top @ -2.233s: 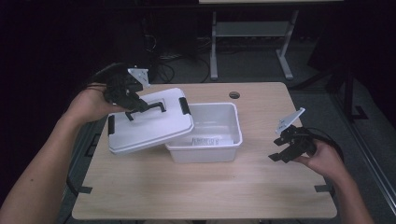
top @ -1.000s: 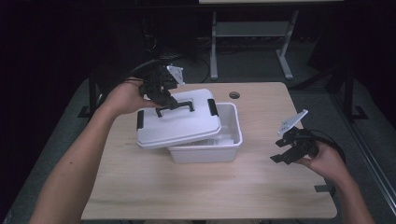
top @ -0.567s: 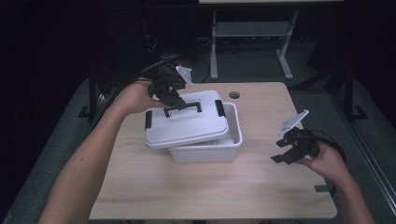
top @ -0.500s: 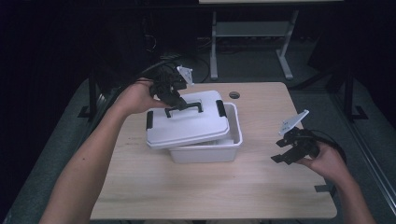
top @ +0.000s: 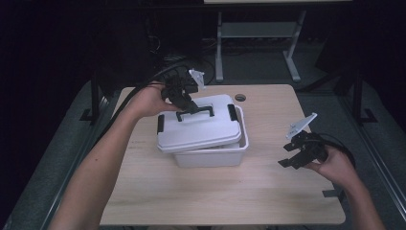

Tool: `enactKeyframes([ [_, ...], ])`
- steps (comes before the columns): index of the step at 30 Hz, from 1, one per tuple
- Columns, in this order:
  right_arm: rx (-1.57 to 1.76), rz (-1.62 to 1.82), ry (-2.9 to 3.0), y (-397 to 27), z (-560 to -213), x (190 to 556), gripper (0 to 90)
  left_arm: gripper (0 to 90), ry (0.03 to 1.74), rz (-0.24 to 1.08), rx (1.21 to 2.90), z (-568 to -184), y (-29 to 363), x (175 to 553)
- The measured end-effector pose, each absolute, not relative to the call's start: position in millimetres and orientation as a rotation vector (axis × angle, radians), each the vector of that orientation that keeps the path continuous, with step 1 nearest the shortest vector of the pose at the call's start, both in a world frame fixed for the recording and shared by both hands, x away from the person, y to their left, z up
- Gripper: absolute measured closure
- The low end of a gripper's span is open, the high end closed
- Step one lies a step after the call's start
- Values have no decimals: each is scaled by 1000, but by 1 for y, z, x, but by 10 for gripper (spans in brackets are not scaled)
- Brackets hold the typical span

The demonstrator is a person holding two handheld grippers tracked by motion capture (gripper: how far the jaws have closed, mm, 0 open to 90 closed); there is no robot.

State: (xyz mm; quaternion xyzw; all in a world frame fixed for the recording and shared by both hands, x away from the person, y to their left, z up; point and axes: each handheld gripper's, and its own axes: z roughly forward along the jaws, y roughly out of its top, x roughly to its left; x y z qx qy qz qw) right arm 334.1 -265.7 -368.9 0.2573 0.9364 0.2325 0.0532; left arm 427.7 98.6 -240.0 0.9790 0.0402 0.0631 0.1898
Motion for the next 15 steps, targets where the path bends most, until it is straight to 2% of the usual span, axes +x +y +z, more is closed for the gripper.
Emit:
enactKeyframes([
  [15, 796, 712, 2848, -268, -371, 334, 339, 849, 45, 164, 2778, -250, 76, 432],
])
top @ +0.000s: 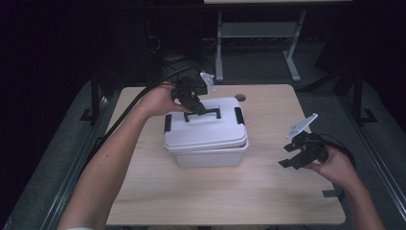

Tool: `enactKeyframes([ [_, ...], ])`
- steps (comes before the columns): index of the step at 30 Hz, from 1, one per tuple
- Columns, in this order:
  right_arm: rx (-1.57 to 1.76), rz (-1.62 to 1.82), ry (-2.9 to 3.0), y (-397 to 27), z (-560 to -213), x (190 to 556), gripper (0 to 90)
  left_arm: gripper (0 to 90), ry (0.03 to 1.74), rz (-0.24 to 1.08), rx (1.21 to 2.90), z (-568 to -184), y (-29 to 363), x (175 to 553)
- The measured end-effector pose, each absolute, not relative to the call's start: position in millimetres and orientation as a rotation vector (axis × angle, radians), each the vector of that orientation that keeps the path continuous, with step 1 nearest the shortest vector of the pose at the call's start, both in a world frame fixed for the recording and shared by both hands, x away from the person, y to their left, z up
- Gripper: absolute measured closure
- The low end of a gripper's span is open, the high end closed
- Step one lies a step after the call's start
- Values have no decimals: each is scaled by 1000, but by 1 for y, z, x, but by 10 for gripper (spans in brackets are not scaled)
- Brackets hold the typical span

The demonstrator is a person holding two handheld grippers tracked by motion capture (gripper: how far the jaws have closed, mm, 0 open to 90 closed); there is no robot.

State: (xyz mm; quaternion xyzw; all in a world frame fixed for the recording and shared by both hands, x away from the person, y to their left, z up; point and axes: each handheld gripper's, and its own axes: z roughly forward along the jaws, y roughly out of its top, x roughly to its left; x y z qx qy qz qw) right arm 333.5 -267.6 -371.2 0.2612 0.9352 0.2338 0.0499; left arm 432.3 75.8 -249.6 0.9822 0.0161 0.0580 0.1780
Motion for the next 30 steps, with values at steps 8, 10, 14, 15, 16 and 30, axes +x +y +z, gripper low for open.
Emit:
enactKeyframes([
  [8, 791, 710, 2847, -267, -371, 333, 339, 849, 16, 165, 2791, -253, 69, 433],
  [10, 791, 717, 2846, -268, -371, 334, 339, 848, 2, 167, 2797, -254, 67, 432],
  [14, 790, 722, 2843, -268, -372, 333, 339, 848, -1, 157, 2804, -259, 64, 433],
  [15, 787, 719, 2842, -269, -372, 333, 339, 848, -1, 155, 2804, -260, 64, 433],
  [16, 791, 718, 2842, -269, -372, 333, 339, 848, -5, 154, 2802, -260, 63, 433],
  [30, 794, 718, 2845, -269, -374, 333, 339, 845, -24, 159, 2804, -262, 61, 433],
])
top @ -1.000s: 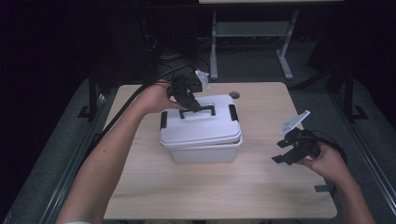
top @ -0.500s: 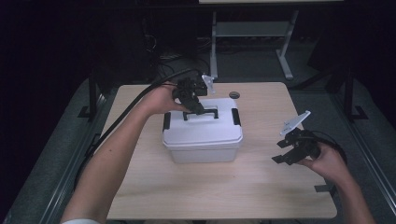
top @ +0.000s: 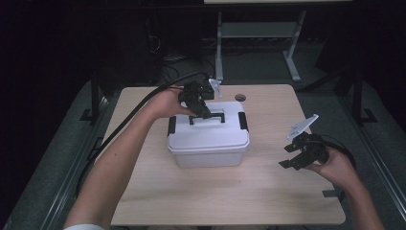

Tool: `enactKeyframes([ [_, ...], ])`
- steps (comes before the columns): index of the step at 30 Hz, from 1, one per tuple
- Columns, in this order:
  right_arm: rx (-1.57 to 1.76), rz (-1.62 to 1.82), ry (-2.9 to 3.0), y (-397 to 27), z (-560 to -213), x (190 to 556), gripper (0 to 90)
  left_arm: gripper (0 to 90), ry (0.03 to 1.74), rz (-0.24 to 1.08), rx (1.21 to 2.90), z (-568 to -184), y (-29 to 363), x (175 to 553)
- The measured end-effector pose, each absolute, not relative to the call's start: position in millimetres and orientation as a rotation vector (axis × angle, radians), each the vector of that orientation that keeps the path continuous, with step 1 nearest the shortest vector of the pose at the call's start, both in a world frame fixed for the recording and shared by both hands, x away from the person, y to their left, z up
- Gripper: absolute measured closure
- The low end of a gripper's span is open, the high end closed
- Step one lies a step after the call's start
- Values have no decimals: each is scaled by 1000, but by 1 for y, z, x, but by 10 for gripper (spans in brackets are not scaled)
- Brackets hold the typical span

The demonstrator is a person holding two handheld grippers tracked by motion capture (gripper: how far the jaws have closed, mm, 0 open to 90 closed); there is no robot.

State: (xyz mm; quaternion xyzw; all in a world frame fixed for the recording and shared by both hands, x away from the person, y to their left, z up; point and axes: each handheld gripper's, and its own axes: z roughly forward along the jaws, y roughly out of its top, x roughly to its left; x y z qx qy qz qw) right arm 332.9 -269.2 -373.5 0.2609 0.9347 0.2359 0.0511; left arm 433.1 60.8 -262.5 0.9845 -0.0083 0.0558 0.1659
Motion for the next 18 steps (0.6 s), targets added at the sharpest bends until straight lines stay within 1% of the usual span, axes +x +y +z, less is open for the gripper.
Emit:
enactKeyframes([
  [14, 806, 725, 2843, -271, -375, 332, 339, 836, -29, 155, 2803, -267, 57, 433],
  [15, 806, 722, 2842, -271, -375, 331, 339, 832, -23, 152, 2796, -266, 58, 433],
  [17, 813, 724, 2843, -272, -375, 331, 339, 789, -20, 149, 2791, -265, 59, 434],
  [18, 812, 723, 2844, -271, -375, 331, 339, 787, -21, 148, 2791, -264, 59, 433],
])
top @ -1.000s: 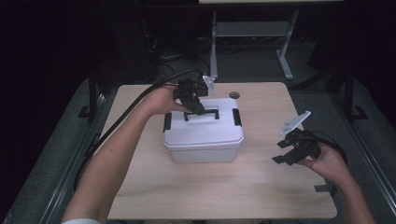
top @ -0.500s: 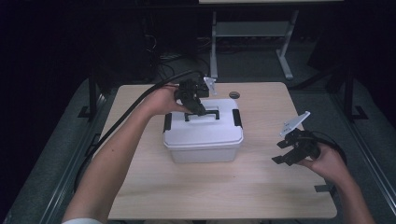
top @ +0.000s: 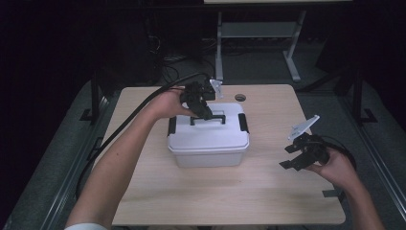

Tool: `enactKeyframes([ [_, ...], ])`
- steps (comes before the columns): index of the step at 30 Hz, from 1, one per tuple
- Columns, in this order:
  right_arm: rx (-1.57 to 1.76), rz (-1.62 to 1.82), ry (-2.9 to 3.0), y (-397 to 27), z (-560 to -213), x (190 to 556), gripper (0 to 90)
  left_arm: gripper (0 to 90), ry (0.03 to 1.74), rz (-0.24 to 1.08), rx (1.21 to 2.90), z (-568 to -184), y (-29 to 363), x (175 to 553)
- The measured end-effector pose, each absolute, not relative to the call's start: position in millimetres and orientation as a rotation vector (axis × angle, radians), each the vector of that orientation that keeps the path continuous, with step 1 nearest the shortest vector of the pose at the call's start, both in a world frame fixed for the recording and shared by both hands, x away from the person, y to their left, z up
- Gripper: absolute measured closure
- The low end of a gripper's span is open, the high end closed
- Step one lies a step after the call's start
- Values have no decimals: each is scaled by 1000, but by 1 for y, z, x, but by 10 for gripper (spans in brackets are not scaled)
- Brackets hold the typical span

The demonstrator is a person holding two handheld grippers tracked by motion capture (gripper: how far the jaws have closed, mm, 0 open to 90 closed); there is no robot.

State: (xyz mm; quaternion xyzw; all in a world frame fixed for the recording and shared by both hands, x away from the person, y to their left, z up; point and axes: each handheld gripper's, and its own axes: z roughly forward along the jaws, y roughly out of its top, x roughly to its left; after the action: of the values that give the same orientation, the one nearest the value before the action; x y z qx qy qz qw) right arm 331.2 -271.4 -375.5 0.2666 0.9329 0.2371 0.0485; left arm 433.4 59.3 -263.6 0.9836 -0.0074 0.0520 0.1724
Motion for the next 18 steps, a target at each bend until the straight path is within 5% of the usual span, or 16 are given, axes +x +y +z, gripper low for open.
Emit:
enactKeyframes([
  [18, 790, 697, 2856, -263, -377, 333, 338, 725, 56, 120, 2754, -249, 100, 423],
])
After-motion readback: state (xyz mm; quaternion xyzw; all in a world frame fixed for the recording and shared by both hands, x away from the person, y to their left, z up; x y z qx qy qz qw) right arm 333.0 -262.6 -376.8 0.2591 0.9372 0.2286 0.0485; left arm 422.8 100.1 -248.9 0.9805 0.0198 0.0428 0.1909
